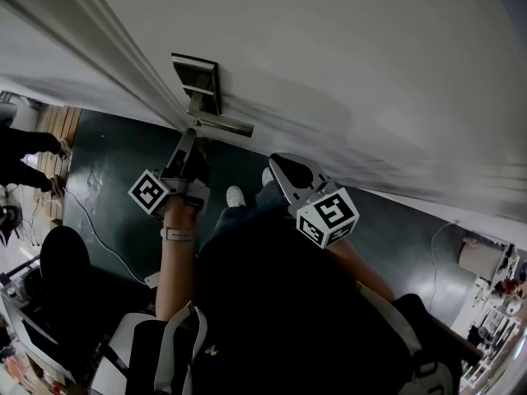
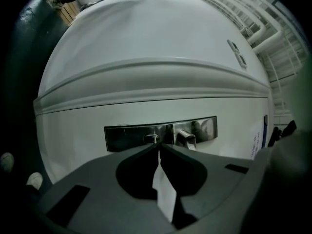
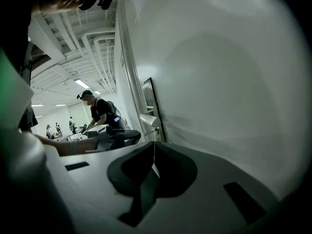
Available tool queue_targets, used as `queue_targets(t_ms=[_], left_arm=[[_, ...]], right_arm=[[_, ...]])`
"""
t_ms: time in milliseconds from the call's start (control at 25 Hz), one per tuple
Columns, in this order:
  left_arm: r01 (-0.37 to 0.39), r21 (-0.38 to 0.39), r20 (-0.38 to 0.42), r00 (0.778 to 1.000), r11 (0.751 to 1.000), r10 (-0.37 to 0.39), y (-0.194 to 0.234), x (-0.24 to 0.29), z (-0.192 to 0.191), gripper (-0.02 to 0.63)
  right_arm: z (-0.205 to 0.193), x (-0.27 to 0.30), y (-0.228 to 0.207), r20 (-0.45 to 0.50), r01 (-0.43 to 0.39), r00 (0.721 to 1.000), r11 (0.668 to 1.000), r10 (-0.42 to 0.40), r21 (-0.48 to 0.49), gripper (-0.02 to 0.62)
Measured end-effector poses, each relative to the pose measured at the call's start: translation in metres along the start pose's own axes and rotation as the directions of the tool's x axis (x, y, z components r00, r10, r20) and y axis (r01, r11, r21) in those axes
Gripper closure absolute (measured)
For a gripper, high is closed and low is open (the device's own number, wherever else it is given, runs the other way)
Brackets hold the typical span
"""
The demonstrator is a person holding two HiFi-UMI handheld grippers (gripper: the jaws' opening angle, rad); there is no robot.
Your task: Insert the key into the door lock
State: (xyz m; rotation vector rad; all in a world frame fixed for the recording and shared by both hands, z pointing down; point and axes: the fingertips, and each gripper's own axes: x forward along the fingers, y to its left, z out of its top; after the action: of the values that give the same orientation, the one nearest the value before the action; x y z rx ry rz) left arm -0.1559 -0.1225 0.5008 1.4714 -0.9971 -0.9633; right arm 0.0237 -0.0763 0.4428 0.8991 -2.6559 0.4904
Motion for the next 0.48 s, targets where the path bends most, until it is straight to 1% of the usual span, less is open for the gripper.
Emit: queue_targets(t_ms=[120, 200, 280, 360, 400, 480], left_arm=[[0.017, 0.026, 0.015, 1.0, 1.0, -0.017, -0.009, -0.016, 0.004, 0.596], [0.018, 0.075, 0.015, 1.0, 0.997, -0.019, -0.016, -0.027, 0.006, 0.597], [0.003, 0.143, 0.006, 1.0, 0.99, -0.004, -0.02, -0.036, 0.008, 0.597], [-0.025, 0.217, -0.005, 1.0, 0.976, 0.027, -0.024, -0.045, 0.01, 0.597], [-0.038, 0.26, -0.011, 0.999, 0.965, 0.043, -0.026, -0.049, 0.011, 0.597], [-0.058, 0.356, -0.021, 0.997, 0.933, 0.069, -0.034, -0.057, 0.014, 0.597]], right_arm=[[0.003, 0.008, 0.012, -0.009, -0.045, 0.999, 0.999, 0.045, -0.016, 0.577], [0.005, 0.015, 0.02, -0.015, -0.079, 0.997, 0.996, 0.078, -0.032, 0.578], [0.007, 0.022, 0.029, -0.021, -0.111, 0.994, 0.993, 0.11, -0.045, 0.578], [0.01, 0.028, 0.038, -0.024, -0.144, 0.989, 0.988, 0.143, -0.052, 0.578], [0.013, 0.031, 0.043, -0.023, -0.16, 0.987, 0.986, 0.159, -0.055, 0.578], [0.02, 0.036, 0.052, -0.02, -0.191, 0.982, 0.98, 0.19, -0.065, 0.578]])
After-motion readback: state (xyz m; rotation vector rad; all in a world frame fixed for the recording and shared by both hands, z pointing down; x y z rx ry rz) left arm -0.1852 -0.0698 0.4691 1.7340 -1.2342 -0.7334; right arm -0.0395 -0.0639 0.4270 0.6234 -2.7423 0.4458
